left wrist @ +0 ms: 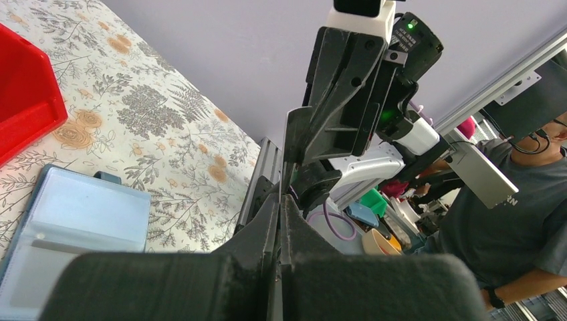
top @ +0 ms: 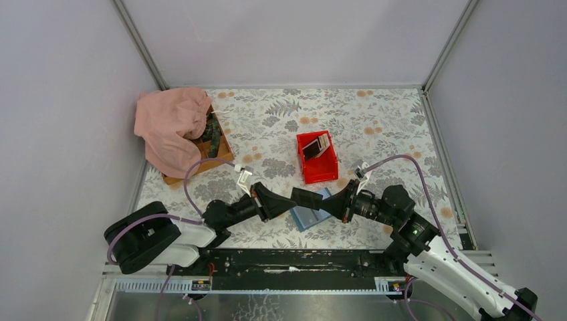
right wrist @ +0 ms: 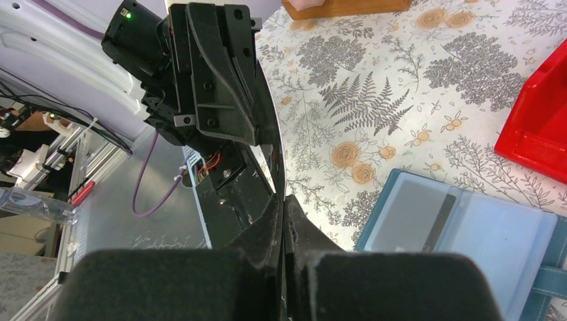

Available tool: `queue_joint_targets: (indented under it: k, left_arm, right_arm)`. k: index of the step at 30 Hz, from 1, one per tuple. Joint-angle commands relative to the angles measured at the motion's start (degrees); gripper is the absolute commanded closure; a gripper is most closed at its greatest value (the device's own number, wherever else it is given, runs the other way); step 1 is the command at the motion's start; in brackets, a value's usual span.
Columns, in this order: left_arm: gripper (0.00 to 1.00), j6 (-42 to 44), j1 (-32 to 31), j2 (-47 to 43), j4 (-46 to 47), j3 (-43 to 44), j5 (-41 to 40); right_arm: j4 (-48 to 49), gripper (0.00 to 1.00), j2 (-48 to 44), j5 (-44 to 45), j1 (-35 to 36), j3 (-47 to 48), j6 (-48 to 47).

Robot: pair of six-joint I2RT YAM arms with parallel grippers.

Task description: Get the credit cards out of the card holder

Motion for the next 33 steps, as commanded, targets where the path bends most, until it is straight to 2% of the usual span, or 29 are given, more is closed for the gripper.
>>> queue_joint_targets:
  k: [1, 19, 21, 23, 27, 31, 33]
  left_arm:
    - [0.97, 0.32, -0.49, 0.78, 2.13, -2.24, 1.72]
    - [0.95, 0.77, -0.64, 1.44, 2.33, -3.57, 1.40]
    - [0.91, 0.76, -0.64, 1.58, 2.43, -3.57, 1.55]
    - [0.79, 0.91, -0.59, 1.53, 2.50, -3.65, 1.57]
    - [0.63, 1.71, -0.50, 0.19, 1.18, -3.64, 1.09]
    - [0.62, 1.82, -0.50, -0.98, -0.74, -3.27, 1.36]
    - [0.63, 2.07, -0.49, -1.12, -1.58, -3.28, 1.37]
  right_arm:
    - [2.81, 1.00, 0.33, 7.38, -0.28, 5.96, -4.12]
    - [2.19, 1.00, 4.20, 9.17, -0.28, 9.40, -6.78]
    - [1.92, 1.00, 4.18, 9.20, -0.27, 9.82, -7.11]
    - [1.63, 1.00, 4.20, 9.27, -0.32, 10.03, -7.28]
    - [0.80, 1.00, 3.59, 9.20, -0.33, 10.33, -7.51]
    - [-0.72, 1.00, 2.68, 10.20, -0.27, 10.81, -7.49]
    - [-4.72, 1.00, 4.77, 14.82, -0.28, 13.08, -8.64]
